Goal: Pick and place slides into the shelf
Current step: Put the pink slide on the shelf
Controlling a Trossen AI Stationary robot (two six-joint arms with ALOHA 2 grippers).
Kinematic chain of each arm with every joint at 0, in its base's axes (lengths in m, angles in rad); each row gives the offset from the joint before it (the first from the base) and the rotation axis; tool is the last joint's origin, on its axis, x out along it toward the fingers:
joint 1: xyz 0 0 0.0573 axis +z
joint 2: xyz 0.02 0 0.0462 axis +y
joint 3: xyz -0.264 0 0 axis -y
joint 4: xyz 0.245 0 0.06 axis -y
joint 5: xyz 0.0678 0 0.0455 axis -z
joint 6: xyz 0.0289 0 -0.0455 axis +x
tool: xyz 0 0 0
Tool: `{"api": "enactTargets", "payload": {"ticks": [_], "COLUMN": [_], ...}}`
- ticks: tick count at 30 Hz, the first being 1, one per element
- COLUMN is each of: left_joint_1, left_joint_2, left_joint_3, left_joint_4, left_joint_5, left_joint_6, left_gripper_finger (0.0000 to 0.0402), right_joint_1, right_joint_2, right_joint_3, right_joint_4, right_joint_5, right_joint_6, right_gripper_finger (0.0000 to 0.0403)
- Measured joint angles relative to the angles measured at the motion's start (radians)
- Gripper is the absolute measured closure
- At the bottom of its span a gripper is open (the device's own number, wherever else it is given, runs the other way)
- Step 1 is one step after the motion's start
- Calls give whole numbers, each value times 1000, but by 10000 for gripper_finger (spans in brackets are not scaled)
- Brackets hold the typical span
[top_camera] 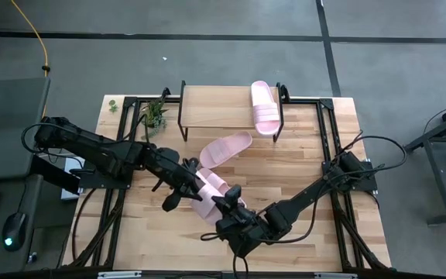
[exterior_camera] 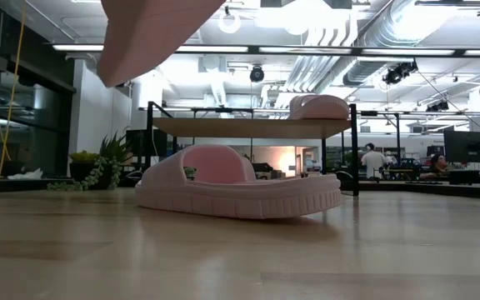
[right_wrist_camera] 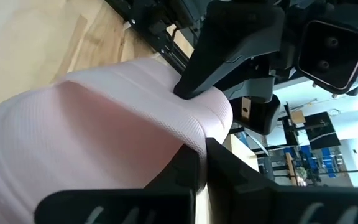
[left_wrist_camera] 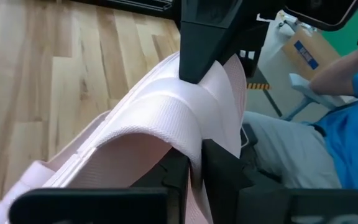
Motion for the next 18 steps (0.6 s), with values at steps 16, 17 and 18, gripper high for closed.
{"api": "enactTargets", "payload": {"ticks": [16,17,18], "left_joint_1": [-1,0,0], "left_joint_2": [0,0,0], "left_joint_3": [0,0,0], "left_joint_4": [7,4,1], "left_joint_5": [-181,-188,-195], "left_joint_6": [39,48,56], "left_gripper_finger": [226,224,223], "right_joint_1": [-28,-28,-28], "right_joint_2": [0,0,0], "right_joint_3": [0,0,0], "right_joint_4": [-69,-81,-92], "right_joint_5": [33,38,42], "right_joint_6": [62,70,78], "right_gripper_finger": [403,403,403]}}
